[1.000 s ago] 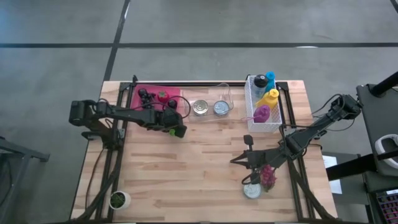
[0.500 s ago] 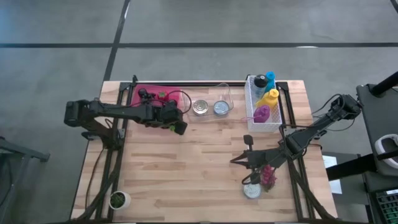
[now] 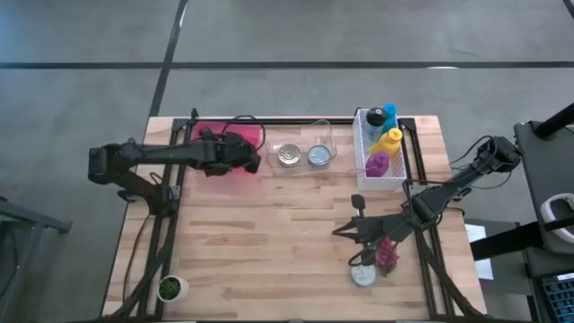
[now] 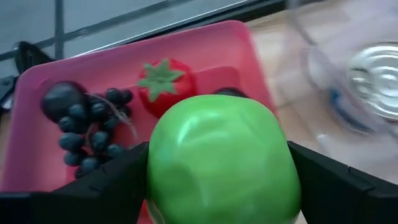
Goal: Pick & Place Food Item
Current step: Put the green apple into the pink bin, then put the blue tuna can into the transparent bin
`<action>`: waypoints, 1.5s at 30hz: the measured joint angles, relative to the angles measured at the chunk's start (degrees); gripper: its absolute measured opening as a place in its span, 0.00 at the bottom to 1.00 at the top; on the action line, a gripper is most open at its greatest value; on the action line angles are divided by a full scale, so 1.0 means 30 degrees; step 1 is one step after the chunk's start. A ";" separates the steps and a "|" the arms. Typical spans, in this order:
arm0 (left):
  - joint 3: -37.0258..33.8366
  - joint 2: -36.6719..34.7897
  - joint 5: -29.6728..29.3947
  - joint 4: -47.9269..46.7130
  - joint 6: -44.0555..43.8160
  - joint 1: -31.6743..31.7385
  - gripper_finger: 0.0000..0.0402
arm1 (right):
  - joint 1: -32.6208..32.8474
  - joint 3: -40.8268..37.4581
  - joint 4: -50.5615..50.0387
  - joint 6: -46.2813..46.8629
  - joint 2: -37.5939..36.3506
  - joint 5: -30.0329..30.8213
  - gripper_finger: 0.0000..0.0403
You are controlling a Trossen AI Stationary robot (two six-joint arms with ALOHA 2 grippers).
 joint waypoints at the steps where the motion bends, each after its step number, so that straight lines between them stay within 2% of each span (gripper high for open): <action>1: -0.0114 0.0005 -0.0013 0.0061 -0.0004 0.0277 0.83 | 0.0006 0.0000 0.0005 -0.0005 0.0000 0.0000 0.02; 9: -0.1339 -0.0002 0.0146 0.1802 0.0451 0.1661 0.89 | 0.0000 0.0000 -0.0002 -0.0005 0.0000 0.0000 0.02; 14: -0.1590 -0.0002 0.0343 0.1934 0.0512 0.1663 0.98 | 0.0007 0.0000 -0.0002 -0.0005 0.0000 0.0000 0.02; 22: -0.1598 -0.0002 0.1009 0.2297 0.0512 0.1671 0.99 | 0.0007 0.0000 -0.0002 -0.0012 0.0000 0.0000 0.02; 31: -0.1046 -0.0061 0.2620 0.2380 0.1154 0.1448 0.93 | 0.0007 0.0000 -0.0009 -0.0012 0.0000 0.0000 0.02; 39: -0.0332 -0.0550 0.2720 0.3485 0.1598 0.0018 0.89 | 0.0005 0.0000 -0.0007 -0.0012 0.0000 0.0000 0.02; 45: 0.0002 -0.1257 0.2651 0.4574 0.1808 -0.1887 0.86 | 0.0005 0.0000 0.0010 -0.0012 0.0000 0.0000 0.02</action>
